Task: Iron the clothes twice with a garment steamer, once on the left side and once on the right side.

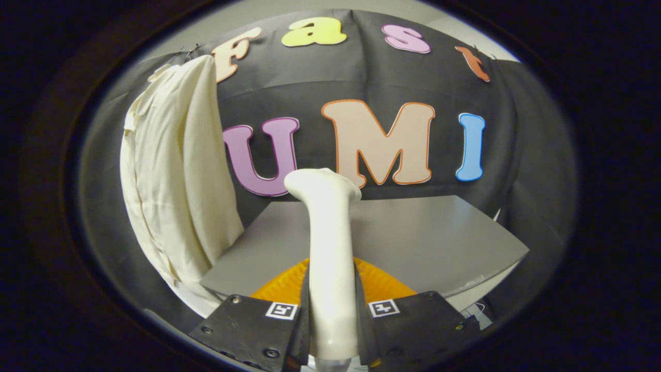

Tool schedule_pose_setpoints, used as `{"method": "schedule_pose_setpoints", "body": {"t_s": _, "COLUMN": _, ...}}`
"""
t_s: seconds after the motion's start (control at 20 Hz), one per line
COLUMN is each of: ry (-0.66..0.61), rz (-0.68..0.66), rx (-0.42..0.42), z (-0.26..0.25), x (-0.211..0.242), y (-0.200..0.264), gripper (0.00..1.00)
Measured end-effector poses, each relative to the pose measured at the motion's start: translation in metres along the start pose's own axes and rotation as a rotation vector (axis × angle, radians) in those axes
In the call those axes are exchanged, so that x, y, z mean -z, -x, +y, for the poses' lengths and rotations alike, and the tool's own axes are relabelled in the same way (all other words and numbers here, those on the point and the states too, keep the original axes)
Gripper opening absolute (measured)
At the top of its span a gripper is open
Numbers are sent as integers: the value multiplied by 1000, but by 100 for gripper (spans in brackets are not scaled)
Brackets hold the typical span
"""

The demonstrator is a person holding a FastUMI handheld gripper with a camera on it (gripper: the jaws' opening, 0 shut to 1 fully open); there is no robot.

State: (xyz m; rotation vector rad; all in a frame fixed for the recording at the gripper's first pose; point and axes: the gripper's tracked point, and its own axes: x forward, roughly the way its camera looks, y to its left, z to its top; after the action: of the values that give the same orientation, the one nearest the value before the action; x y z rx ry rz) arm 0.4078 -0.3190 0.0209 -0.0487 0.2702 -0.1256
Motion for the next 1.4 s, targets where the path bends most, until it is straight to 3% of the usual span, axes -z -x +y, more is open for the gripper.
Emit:
{"method": "schedule_pose_setpoints", "body": {"t_s": 0.5, "ry": -42, "rz": -61, "rx": 96, "z": 111, "x": 9, "y": 158, "gripper": 36}}
{"method": "schedule_pose_setpoints", "body": {"t_s": 0.75, "ry": -45, "rz": -78, "rx": 65, "z": 194, "x": 24, "y": 219, "gripper": 36}}
{"method": "schedule_pose_setpoints", "body": {"t_s": 1.4, "ry": -43, "rz": -127, "rx": -82, "z": 357, "x": 11, "y": 265, "gripper": 35}}
